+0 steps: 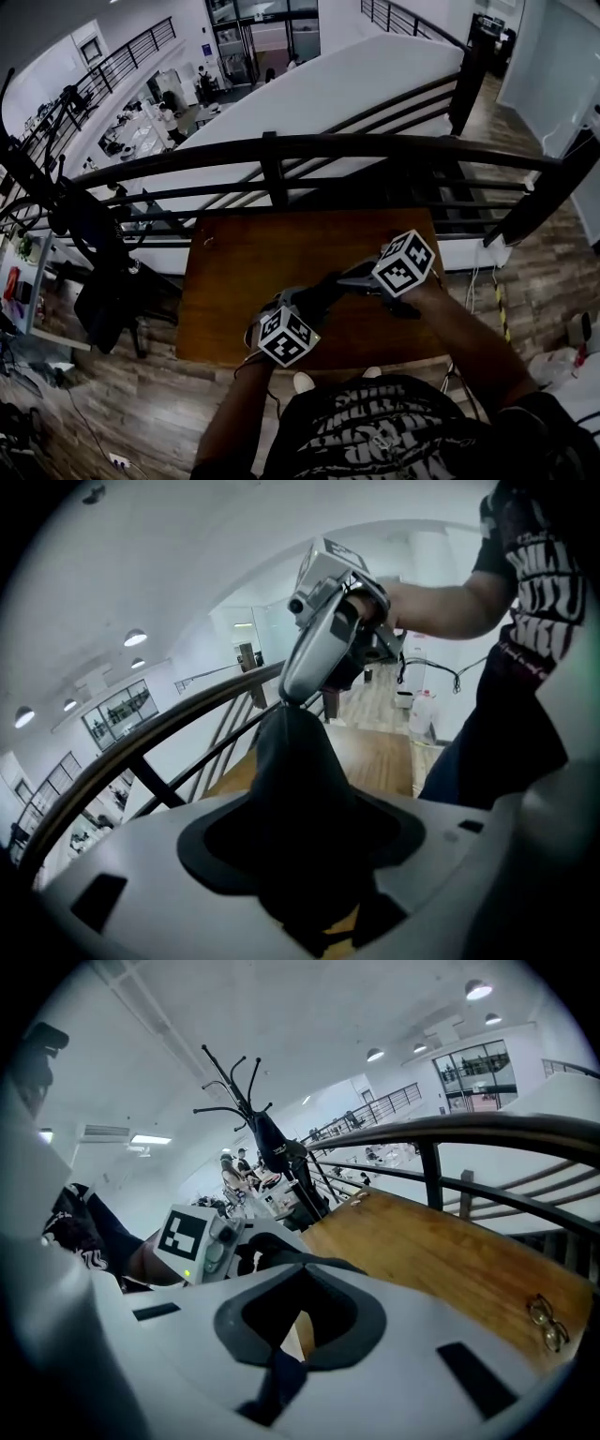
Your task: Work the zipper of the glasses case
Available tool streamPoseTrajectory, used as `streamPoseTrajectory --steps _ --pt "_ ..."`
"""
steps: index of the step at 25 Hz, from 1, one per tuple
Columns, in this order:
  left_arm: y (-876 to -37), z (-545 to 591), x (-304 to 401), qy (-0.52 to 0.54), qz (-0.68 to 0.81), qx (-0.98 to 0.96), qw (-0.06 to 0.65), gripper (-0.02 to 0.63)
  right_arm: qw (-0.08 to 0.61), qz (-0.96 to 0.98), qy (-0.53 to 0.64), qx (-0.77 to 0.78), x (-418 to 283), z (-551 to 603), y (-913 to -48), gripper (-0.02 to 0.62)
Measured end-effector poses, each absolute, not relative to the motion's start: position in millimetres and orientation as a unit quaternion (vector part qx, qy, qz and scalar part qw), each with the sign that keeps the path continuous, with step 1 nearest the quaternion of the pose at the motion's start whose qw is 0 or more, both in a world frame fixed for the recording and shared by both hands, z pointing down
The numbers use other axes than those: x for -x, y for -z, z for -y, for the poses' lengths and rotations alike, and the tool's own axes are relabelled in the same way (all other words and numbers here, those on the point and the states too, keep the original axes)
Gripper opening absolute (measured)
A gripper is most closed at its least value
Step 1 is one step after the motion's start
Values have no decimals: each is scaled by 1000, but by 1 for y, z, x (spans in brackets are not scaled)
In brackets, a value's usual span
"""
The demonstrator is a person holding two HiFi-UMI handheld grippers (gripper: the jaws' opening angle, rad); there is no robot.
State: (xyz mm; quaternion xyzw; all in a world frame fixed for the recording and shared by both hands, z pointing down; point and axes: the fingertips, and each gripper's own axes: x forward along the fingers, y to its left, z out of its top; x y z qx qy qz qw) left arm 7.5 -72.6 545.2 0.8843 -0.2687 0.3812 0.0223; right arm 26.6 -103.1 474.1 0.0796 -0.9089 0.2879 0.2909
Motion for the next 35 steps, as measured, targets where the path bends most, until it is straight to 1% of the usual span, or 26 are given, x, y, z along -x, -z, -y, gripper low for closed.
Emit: streamPoseTrajectory --steps 2,6,8,12,15,20,23,25,28,30,32,33,35 --pt "-544 80 -10 -390 282 -877 13 264 285 912 -286 -68 -22 99 -466 -2" --pt "-524 97 -24 -364 313 -877 6 271 281 918 -279 -35 -12 89 -454 -2" --pt "-519 104 -28 -376 320 -870 -7 283 281 920 -272 -28 -10 88 -450 -2" --pt "-514 116 -35 -391 349 -851 -26 284 277 923 -266 -19 -17 92 -443 -2" --pt "-514 121 -37 -371 368 -853 -13 274 282 925 -254 -21 -27 103 -444 -2" --pt "-521 116 -37 -351 379 -856 11 256 263 927 -265 -46 -56 140 -437 -3" --pt "-527 110 -31 -341 385 -857 37 256 258 928 -267 -29 -63 140 -431 -3" --pt "-529 109 -27 -347 388 -853 49 256 289 932 -220 -9 -57 121 -432 -2" --pt "-532 106 -19 -369 398 -837 68 258 360 928 -90 -17 -40 92 -451 -2" --pt "-534 106 -15 -384 403 -827 78 258 386 922 -28 -29 -25 83 -467 0" --pt "-534 104 -11 -395 407 -819 86 259 395 918 -12 -35 -10 76 -475 5" --pt "-535 103 -8 -402 410 -814 90 259 398 916 -10 -39 -4 73 -476 32" --pt "-538 100 1 -411 416 -805 99 259 405 913 -7 -50 5 69 -478 57"
